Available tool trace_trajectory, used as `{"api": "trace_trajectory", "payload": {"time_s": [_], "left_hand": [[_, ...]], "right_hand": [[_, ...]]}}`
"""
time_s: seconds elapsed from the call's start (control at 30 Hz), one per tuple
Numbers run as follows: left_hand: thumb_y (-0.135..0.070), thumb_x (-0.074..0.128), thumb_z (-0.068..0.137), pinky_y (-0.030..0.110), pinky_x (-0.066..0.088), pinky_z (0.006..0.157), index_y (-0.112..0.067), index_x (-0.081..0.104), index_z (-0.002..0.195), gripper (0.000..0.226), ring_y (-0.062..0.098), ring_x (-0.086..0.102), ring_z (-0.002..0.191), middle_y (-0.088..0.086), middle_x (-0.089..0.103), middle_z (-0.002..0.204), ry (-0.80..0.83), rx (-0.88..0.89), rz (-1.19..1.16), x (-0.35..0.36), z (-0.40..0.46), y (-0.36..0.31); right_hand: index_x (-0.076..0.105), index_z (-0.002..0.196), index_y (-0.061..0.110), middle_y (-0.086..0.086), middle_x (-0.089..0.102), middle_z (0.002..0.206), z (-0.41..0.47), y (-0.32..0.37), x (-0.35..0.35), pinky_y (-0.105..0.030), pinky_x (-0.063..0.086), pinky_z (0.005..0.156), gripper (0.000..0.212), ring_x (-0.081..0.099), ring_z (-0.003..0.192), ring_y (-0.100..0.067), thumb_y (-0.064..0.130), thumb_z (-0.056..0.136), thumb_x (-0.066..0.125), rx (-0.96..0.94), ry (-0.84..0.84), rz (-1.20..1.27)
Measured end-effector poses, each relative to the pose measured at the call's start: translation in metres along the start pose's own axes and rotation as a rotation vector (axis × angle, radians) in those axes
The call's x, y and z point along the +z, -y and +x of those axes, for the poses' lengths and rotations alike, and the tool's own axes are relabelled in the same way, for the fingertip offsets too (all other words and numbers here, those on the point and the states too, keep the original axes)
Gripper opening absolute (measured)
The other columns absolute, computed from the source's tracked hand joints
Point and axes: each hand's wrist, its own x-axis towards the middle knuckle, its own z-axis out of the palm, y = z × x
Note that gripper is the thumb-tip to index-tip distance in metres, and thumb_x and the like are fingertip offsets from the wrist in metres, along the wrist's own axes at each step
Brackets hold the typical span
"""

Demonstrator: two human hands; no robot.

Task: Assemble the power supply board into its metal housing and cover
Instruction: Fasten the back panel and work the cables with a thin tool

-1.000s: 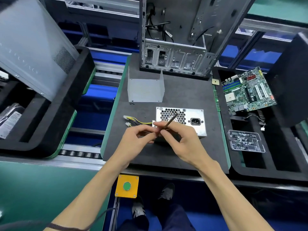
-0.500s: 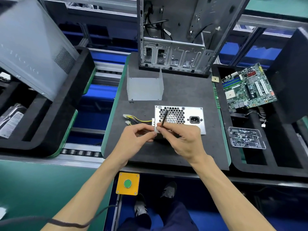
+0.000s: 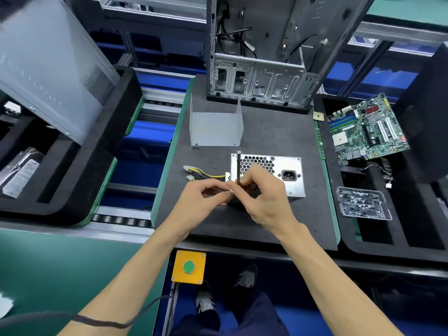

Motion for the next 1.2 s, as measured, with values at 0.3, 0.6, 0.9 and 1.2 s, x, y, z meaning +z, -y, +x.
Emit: {"api": "trace_trajectory", "payload": {"time_s": [0.3,0.6,0.9,1.2], "left_hand": [[-0.012,0.076,0.088,0.017,0.055,0.076,-0.034,0.078,0.084,0.022,0.015,0.074,0.085,-0.006,0.077,0.087,0.034,0.008,0.047,-0.004,0.002,-0.004],[-0.011,0.072,0.091,0.023,0.058,0.078,-0.016,0.078,0.097,0.01,0.016,0.074,0.089,0.0,0.078,0.091,0.126,-0.041,0.062,-0.025,0.017,-0.009],[-0.017,0.064,0.089,0.032,0.056,0.077,-0.024,0.073,0.1,0.016,0.007,0.065,0.076,-0.015,0.068,0.078,-0.458,-0.04,0.591,-0.053,0.098,0.012],[-0.021,0.054,0.098,0.033,0.033,0.063,-0.025,0.067,0.121,0.027,0.037,0.064,0.077,0.006,0.072,0.08,-0.462,0.013,1.137,-0.057,0.161,0.044]], "right_hand": [[0.058,0.078,0.028,0.012,0.056,0.069,0.008,0.011,-0.007,-0.015,0.04,0.06,0.025,0.052,0.062,-0.008,0.023,0.088,0.081,0.097,-0.036,0.093],[0.07,0.087,0.016,0.001,0.062,0.082,0.051,0.033,-0.016,-0.035,0.051,0.058,0.008,0.06,0.067,-0.02,0.017,0.095,0.072,0.183,-0.131,0.271],[0.072,0.097,0.012,0.0,0.07,0.077,0.091,0.015,-0.007,-0.031,0.056,0.059,0.012,0.068,0.064,-0.014,0.01,0.101,0.061,0.414,-0.078,0.334],[0.076,0.087,0.022,0.02,0.068,0.075,0.118,0.0,-0.015,-0.048,0.057,0.063,0.022,0.064,0.066,-0.027,0.007,0.095,0.061,0.452,-0.021,0.266]]}}
